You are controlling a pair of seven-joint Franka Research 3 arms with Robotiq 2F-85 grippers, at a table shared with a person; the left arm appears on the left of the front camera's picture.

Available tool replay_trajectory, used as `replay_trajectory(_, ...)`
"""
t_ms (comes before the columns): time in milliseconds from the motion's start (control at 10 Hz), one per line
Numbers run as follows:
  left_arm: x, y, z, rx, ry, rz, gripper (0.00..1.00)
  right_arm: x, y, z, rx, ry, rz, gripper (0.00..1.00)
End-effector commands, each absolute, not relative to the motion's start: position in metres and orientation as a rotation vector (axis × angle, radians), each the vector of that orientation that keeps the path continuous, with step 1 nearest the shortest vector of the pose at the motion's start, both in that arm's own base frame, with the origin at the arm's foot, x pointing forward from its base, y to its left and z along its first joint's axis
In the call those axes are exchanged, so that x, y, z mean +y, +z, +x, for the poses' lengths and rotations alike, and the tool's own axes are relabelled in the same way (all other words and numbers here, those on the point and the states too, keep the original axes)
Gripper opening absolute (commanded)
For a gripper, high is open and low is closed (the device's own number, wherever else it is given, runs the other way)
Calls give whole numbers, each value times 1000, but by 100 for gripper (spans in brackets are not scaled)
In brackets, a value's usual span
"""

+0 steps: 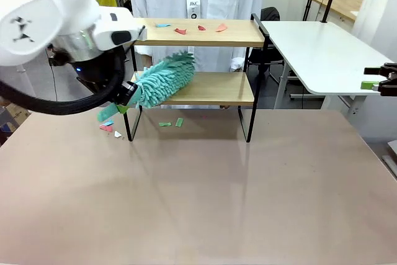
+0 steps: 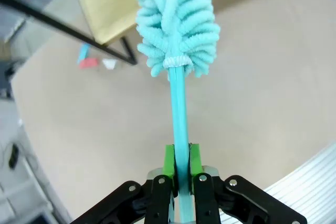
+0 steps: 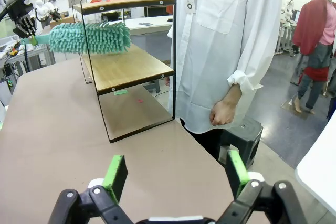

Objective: Clean the shelf.
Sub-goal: Clean the specific section of the Shelf indicated by the human with the Duster.

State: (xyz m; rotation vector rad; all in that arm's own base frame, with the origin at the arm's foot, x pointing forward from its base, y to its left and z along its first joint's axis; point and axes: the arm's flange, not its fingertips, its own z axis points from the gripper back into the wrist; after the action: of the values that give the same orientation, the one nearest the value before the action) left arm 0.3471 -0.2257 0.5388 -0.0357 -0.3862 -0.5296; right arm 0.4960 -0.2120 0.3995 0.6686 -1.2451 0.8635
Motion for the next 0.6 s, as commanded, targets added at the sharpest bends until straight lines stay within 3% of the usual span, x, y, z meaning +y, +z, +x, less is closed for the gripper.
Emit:
replay_trajectory(0, -199, 546, 337, -369, -732, -147, 13, -210, 402, 495, -1250, 865, 668, 100)
replay_trajectory(500, -144, 563, 331, -243, -1137, -266, 13, -210, 402, 495, -1250, 865, 668, 100)
